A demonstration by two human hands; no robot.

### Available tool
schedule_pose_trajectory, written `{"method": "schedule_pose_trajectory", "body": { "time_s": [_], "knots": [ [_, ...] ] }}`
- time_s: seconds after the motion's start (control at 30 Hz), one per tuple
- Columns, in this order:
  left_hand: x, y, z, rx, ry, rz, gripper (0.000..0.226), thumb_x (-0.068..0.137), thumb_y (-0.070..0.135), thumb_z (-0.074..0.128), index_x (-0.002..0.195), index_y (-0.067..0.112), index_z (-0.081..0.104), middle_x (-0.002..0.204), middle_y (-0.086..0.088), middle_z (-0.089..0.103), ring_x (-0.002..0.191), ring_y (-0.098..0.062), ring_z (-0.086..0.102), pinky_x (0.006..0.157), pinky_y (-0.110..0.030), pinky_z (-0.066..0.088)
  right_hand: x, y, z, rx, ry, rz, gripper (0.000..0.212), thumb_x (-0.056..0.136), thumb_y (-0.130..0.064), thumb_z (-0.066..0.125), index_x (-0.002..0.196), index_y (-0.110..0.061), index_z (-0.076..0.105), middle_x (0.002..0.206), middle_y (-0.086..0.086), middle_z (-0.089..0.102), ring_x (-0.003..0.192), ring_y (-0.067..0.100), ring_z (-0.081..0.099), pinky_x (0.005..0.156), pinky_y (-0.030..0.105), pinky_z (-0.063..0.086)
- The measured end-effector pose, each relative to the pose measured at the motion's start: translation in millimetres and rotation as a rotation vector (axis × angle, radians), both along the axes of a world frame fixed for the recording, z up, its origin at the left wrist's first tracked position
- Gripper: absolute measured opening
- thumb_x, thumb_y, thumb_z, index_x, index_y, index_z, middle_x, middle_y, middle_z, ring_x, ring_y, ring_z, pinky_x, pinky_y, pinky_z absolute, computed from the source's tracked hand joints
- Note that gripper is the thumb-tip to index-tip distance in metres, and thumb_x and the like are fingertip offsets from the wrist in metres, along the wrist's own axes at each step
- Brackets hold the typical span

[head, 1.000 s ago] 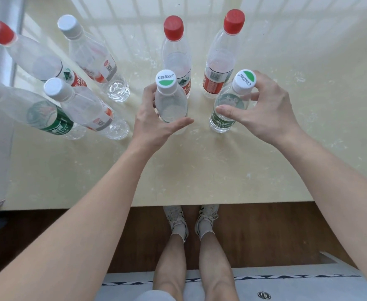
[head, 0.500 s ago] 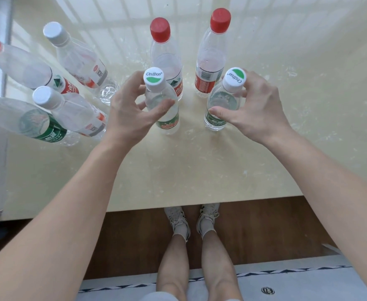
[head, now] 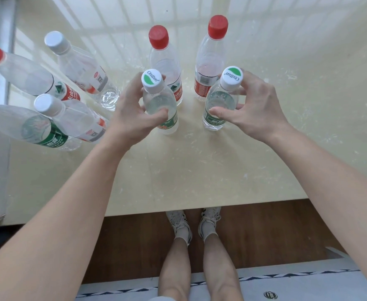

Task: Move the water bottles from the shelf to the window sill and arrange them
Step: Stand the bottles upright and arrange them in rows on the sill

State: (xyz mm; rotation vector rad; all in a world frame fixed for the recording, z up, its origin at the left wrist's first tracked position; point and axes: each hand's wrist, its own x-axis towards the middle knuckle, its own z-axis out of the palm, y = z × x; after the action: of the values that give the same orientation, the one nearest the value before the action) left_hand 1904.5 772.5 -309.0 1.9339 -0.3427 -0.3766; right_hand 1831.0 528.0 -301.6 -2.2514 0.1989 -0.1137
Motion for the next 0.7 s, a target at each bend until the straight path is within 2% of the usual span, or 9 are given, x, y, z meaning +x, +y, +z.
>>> {"method": "schedule_pose_trajectory", "body": {
  "time_s": [0.1, 0.2, 0.3, 0.4, 0.53, 0.7],
  "knots": [
    [1.8, 1.9, 1.5, 0.004, -0.001, -0.013, 0.046, 0.073, 0.016, 0.068, 0.116, 0.031, 0.058, 0.123, 0.007, 0.060, 0.118, -0.025, 0.054, 0.089, -0.060, 0.052, 1.1, 0.4, -1.5, 0.003, 0.005, 0.007, 0.054, 0.070, -0.035, 0.087, 0.117, -0.024, 0.062, 0.110, -0.001, 0.064, 0.102, 0.016, 0.063, 0.087, 0.037, 0.058],
    [1.8, 3.3, 2.6, 0.000, 0.017, -0.020, 0.048, 0.075, 0.021, 0.072, 0.118, 0.036, 0.057, 0.125, 0.004, 0.060, 0.118, -0.024, 0.054, 0.084, -0.058, 0.055, 1.3, -0.1, -2.2, 0.006, 0.021, 0.015, 0.056, 0.071, -0.035, 0.087, 0.118, -0.023, 0.061, 0.112, 0.000, 0.063, 0.103, 0.016, 0.061, 0.088, 0.038, 0.057],
    [1.9, 1.4, 2.4, 0.024, -0.008, 0.010, 0.050, 0.075, 0.032, 0.077, 0.120, 0.039, 0.057, 0.128, 0.004, 0.059, 0.117, -0.017, 0.057, 0.086, -0.045, 0.058, 2.1, -0.5, -1.6, 0.015, 0.021, 0.021, 0.057, 0.071, -0.034, 0.088, 0.118, -0.021, 0.061, 0.111, -0.001, 0.061, 0.103, 0.016, 0.060, 0.089, 0.037, 0.057],
    [0.9, -2.5, -0.7, 0.072, -0.053, 0.054, 0.061, 0.072, 0.044, 0.080, 0.126, 0.030, 0.057, 0.128, 0.003, 0.060, 0.117, -0.015, 0.058, 0.083, -0.024, 0.056, 2.5, -1.1, -4.4, 0.026, 0.026, 0.017, 0.059, 0.069, -0.039, 0.088, 0.119, -0.024, 0.060, 0.111, -0.002, 0.062, 0.104, 0.017, 0.062, 0.087, 0.042, 0.057],
    [-1.4, -9.8, -1.3, 0.086, -0.092, 0.077, 0.058, 0.073, 0.039, 0.083, 0.124, 0.027, 0.058, 0.122, 0.007, 0.064, 0.116, -0.014, 0.059, 0.071, -0.005, 0.048, 1.5, -1.7, -7.3, 0.048, 0.017, -0.003, 0.062, 0.067, -0.048, 0.088, 0.118, -0.028, 0.061, 0.114, -0.003, 0.063, 0.105, 0.019, 0.063, 0.083, 0.045, 0.059],
    [-0.7, -9.1, -0.4, 0.065, -0.070, 0.078, 0.056, 0.074, 0.036, 0.084, 0.123, 0.027, 0.058, 0.121, 0.008, 0.065, 0.114, -0.012, 0.061, 0.071, -0.005, 0.048, 0.1, 0.8, -5.5, 0.084, 0.019, -0.016, 0.061, 0.067, -0.043, 0.089, 0.120, -0.027, 0.062, 0.116, -0.004, 0.063, 0.108, 0.017, 0.062, 0.072, 0.040, 0.062]
  ]
}}
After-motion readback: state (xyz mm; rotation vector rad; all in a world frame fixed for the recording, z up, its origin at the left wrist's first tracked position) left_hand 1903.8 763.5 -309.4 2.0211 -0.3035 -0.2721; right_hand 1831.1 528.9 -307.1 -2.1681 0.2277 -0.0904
